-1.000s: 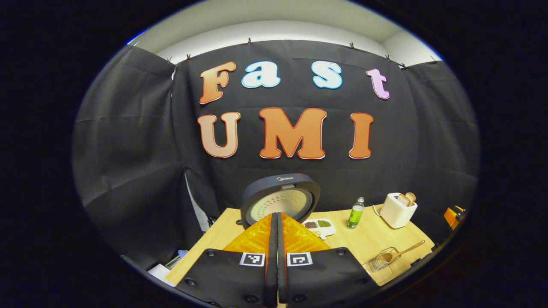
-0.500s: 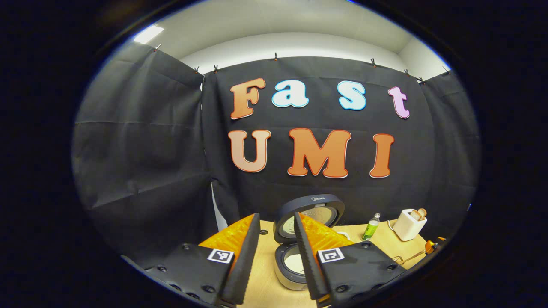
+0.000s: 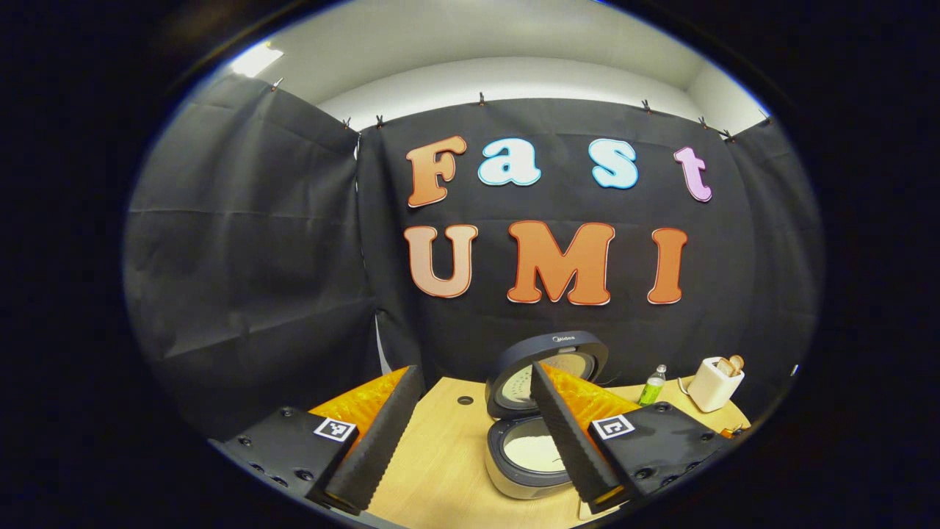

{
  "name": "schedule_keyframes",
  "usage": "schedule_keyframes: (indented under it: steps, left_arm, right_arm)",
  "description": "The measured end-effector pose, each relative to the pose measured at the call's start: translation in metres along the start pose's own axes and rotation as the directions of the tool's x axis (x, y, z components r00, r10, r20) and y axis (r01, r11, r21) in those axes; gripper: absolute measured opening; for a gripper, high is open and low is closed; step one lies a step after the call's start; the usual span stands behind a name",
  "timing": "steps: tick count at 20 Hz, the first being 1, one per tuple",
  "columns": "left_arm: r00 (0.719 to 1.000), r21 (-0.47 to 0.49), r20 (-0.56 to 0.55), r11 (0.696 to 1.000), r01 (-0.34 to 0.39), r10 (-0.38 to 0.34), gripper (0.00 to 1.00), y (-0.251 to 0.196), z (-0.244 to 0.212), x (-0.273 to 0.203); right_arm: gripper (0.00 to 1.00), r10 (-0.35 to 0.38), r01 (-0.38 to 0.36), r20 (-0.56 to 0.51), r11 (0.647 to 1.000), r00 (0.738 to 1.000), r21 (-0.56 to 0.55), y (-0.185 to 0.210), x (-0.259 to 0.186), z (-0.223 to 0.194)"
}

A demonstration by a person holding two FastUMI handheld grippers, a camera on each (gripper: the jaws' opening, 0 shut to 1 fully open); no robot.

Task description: Close the left gripper, press the button to open the rice cooker; take a wooden spoon from the chopstick holder with the right hand, scoop a spoonful of rice and pour it into the rice cooker, then put the wooden spoon back into the chopstick holder.

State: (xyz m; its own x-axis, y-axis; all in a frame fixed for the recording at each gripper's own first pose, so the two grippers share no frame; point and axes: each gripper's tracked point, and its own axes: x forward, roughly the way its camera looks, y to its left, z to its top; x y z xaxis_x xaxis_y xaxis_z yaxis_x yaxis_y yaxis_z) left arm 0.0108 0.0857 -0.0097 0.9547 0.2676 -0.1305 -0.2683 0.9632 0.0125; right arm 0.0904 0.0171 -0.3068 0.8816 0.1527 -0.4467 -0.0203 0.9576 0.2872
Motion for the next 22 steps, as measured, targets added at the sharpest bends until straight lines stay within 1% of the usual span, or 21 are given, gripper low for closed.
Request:
schedule_keyframes:
  steps: [1,2,4,6,8,9,10,12,15,17,18,19,22]
  left_arm:
    - [1.000,-0.008,-0.010,1.000,-0.001,0.001,1.00,0.002,-0.003,0.002]
    - [1.000,-0.005,-0.021,1.000,-0.002,0.002,0.99,0.005,-0.006,0.004]
    - [1.000,0.018,-0.018,1.000,-0.003,0.003,0.99,0.008,-0.007,0.007]
    - [1.000,0.025,-0.010,1.000,0.002,-0.002,0.98,0.010,-0.004,0.009]
    - [1.000,0.019,-0.014,1.000,0.009,-0.008,0.97,0.012,-0.005,0.010]
    - [1.000,0.014,-0.016,1.000,0.013,-0.013,0.97,0.013,-0.005,0.012]
    - [1.000,0.011,-0.015,1.000,0.017,-0.017,0.97,0.015,-0.005,0.013]
    - [1.000,0.011,-0.005,1.000,0.023,-0.023,0.98,0.021,-0.002,0.012]
    - [0.999,-0.006,-0.005,0.999,0.035,-0.035,1.00,0.032,-0.002,0.012]
    - [0.999,-0.016,-0.001,0.999,0.039,-0.039,0.97,0.041,-0.001,0.011]
    - [0.999,-0.020,0.004,0.999,0.040,-0.040,1.00,0.046,0.000,0.011]
    - [0.999,-0.022,0.008,0.999,0.043,-0.043,1.00,0.051,0.000,0.011]
    - [0.998,-0.022,0.011,0.998,0.055,-0.055,1.00,0.064,0.001,0.011]
  right_arm:
    - [0.69,0.004,-0.004,-0.006,1.000,1.000,0.019,0.004,0.000,0.002]
    - [0.55,0.011,-0.011,-0.016,0.999,1.000,0.033,0.008,0.000,0.004]
    - [0.38,0.057,-0.053,-0.047,0.995,0.997,0.088,0.023,-0.001,0.006]
    - [0.25,0.074,-0.066,-0.065,0.991,0.995,0.115,0.035,0.003,0.006]
    - [0.18,0.061,-0.057,-0.067,0.997,0.996,0.061,0.041,0.006,0.005]
    - [0.16,0.056,-0.054,-0.062,0.998,0.996,0.026,0.047,0.003,0.007]
    - [0.13,0.052,-0.052,-0.047,0.999,0.998,-0.006,0.051,0.000,0.017]
    - [0.10,0.040,-0.040,0.000,0.998,0.999,-0.052,0.061,-0.011,0.036]
    - [0.10,0.034,-0.020,0.079,0.985,0.996,-0.170,0.085,-0.040,0.063]
    - [0.10,0.032,-0.002,0.125,0.973,0.992,-0.229,0.102,-0.062,0.079]
    - [0.06,0.020,0.015,0.146,0.972,0.989,-0.234,0.107,-0.070,0.085]
    - [0.05,0.026,0.013,0.156,0.971,0.987,-0.239,0.116,-0.078,0.088]
    - [0.04,0.056,-0.017,0.153,0.969,0.987,-0.245,0.152,-0.101,0.082]
